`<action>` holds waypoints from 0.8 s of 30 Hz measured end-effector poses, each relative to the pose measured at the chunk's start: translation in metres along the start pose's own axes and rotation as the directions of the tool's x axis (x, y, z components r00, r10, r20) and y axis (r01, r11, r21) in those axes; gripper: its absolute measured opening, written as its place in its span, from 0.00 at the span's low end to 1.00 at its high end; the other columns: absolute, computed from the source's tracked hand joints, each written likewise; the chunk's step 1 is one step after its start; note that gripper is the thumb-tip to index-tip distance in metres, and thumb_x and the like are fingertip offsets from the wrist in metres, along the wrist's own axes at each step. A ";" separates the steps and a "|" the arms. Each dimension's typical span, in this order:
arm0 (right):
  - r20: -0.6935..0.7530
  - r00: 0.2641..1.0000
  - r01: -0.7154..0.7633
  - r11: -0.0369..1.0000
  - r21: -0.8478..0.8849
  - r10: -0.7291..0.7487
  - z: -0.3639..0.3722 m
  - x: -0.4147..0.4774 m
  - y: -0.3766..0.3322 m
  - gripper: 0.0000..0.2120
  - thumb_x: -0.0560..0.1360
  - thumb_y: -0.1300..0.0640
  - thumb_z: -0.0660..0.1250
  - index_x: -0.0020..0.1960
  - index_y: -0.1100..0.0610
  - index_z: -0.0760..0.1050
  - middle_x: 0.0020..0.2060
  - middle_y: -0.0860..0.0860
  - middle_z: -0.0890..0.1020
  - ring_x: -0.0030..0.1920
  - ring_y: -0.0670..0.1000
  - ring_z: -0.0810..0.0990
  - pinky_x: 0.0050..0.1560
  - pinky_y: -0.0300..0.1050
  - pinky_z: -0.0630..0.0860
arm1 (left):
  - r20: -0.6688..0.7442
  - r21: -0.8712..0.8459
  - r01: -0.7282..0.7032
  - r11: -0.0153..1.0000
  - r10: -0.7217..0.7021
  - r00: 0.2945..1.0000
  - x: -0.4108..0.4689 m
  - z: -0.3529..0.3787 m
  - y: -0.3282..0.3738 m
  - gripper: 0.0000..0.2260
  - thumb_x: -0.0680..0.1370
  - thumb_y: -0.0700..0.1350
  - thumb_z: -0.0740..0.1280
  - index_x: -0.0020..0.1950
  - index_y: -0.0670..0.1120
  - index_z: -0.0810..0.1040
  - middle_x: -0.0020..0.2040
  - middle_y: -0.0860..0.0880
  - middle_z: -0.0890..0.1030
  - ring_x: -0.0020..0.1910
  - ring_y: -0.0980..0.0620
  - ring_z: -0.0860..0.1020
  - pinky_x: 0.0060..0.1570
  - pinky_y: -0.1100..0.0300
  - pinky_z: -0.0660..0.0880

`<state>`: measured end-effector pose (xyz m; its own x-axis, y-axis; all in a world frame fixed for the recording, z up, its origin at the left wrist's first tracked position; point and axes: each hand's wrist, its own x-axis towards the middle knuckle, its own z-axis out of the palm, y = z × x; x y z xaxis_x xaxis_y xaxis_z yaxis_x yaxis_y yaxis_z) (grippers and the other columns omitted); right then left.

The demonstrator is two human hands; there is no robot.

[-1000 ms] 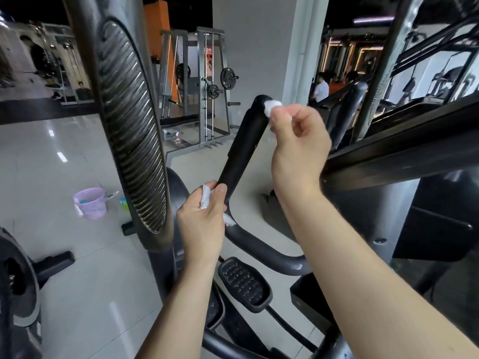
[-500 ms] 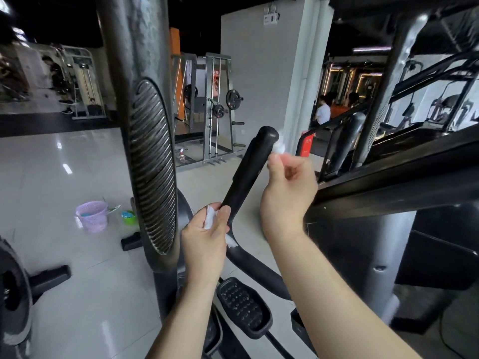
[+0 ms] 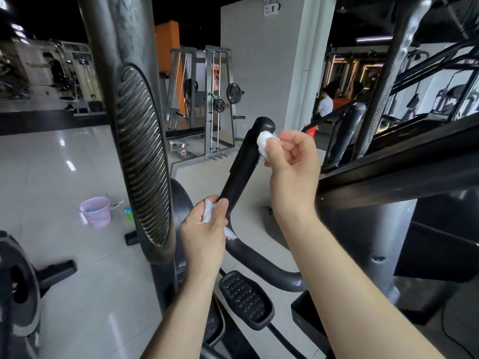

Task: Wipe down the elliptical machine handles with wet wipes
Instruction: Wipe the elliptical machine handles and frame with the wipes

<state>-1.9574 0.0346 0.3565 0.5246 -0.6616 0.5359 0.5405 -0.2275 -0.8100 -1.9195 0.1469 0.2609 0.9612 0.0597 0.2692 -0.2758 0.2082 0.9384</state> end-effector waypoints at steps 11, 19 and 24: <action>0.258 0.931 -0.182 0.942 -0.283 0.258 -0.008 -0.043 0.058 0.07 0.77 0.58 0.75 0.44 0.57 0.78 0.37 0.43 0.83 0.41 0.44 0.81 0.48 0.40 0.76 | 0.046 0.053 0.032 0.998 -0.034 0.998 -0.008 -0.012 -0.009 0.08 0.80 0.46 0.71 0.48 0.61 0.84 0.35 0.47 0.82 0.36 0.53 0.79 0.40 0.64 0.75; -0.015 0.995 -0.103 0.993 -0.051 0.102 0.004 -0.028 0.036 0.04 0.76 0.61 0.76 0.48 0.59 0.81 0.42 0.43 0.84 0.42 0.39 0.80 0.48 0.29 0.74 | 0.034 0.102 0.108 0.989 -0.112 0.993 -0.016 -0.021 -0.021 0.18 0.80 0.46 0.70 0.42 0.71 0.81 0.39 0.42 0.82 0.39 0.50 0.80 0.44 0.56 0.76; 0.040 0.993 -0.101 0.975 -0.200 0.111 -0.002 -0.050 0.063 0.05 0.77 0.57 0.75 0.43 0.53 0.81 0.38 0.40 0.84 0.41 0.38 0.81 0.46 0.30 0.74 | 0.051 0.066 0.122 0.990 -0.126 0.991 -0.021 -0.023 -0.022 0.17 0.80 0.45 0.69 0.40 0.68 0.80 0.39 0.32 0.77 0.35 0.47 0.72 0.39 0.52 0.71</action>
<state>-1.9512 0.0520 0.2783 0.6073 -0.6533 0.4520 0.3421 -0.2985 -0.8910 -1.9338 0.1634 0.2301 0.9870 -0.0171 0.1598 -0.1556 0.1487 0.9766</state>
